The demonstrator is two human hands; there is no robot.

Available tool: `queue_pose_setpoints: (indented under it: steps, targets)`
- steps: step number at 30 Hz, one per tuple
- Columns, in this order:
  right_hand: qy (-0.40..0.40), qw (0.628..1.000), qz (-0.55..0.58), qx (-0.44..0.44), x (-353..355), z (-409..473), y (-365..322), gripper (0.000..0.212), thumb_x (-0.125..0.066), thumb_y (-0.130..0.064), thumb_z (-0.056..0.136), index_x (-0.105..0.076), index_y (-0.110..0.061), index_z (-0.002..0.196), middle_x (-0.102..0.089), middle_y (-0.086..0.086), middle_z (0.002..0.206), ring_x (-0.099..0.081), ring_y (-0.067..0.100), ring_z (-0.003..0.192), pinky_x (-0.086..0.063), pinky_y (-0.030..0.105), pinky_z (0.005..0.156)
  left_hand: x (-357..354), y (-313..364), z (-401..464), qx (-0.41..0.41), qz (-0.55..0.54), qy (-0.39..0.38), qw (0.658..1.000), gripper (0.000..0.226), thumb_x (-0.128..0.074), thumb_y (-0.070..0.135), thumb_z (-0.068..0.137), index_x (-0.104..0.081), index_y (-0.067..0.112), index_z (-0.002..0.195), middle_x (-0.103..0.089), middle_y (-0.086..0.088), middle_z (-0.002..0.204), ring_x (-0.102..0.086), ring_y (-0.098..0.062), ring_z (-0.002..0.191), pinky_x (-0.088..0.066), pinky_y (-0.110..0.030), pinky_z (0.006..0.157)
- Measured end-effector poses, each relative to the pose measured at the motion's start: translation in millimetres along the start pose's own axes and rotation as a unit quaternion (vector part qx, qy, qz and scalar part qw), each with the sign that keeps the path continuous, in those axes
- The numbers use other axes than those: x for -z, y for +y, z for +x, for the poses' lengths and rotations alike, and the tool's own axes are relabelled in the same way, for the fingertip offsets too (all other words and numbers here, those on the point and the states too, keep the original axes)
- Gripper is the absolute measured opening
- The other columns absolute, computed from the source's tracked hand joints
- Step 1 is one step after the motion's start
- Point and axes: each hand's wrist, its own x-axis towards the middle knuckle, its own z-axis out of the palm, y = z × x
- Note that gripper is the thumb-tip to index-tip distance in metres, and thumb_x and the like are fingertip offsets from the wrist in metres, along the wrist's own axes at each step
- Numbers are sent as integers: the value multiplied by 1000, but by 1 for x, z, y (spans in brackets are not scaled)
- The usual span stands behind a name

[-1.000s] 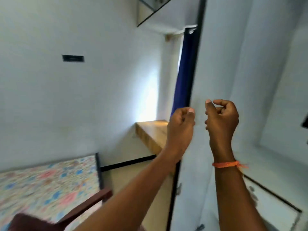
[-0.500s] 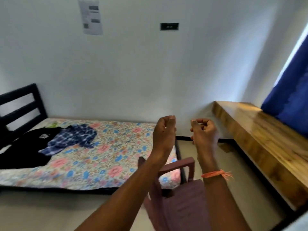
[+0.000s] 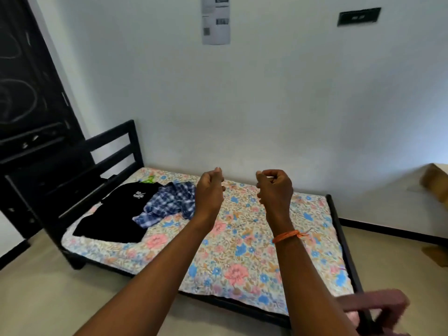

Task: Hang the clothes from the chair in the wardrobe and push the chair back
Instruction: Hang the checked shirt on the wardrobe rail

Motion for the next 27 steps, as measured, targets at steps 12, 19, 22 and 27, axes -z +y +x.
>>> queue_pose_setpoints:
  steps: [12,19,22,27]
  targets:
    - [-63,995,-66,-28,-292,84,46,18,-69,-35,83,-62,-21,91,-70,4,82,-67,25,71,-58,50,69,171,-69,268,42,7,55,998,26,-40,42,105,-55,23,97,-57,3,91,-59,-14,82,-48,-38,70]
    - [-82,987,-109,-88,-428,122,78,14,-68,-29,88,-61,-18,91,-69,10,88,-66,29,74,-55,45,68,249,-119,412,88,63,62,992,31,-40,45,104,-41,31,76,-46,0,82,-47,-21,78,-39,-39,67]
    - [-98,979,-133,-117,-476,143,103,14,-67,-28,89,-60,-16,91,-68,11,87,-65,33,75,-54,44,67,269,-151,462,125,90,62,986,34,-39,46,104,-38,33,73,-44,4,75,-47,-21,78,-39,-39,69]
    - [-124,966,-185,-133,-555,187,156,12,-64,-24,91,-58,-13,90,-61,6,81,-56,23,65,-46,32,58,289,-221,545,194,131,55,971,31,-40,46,104,-42,32,76,-44,1,74,-47,-22,75,-43,-42,68]
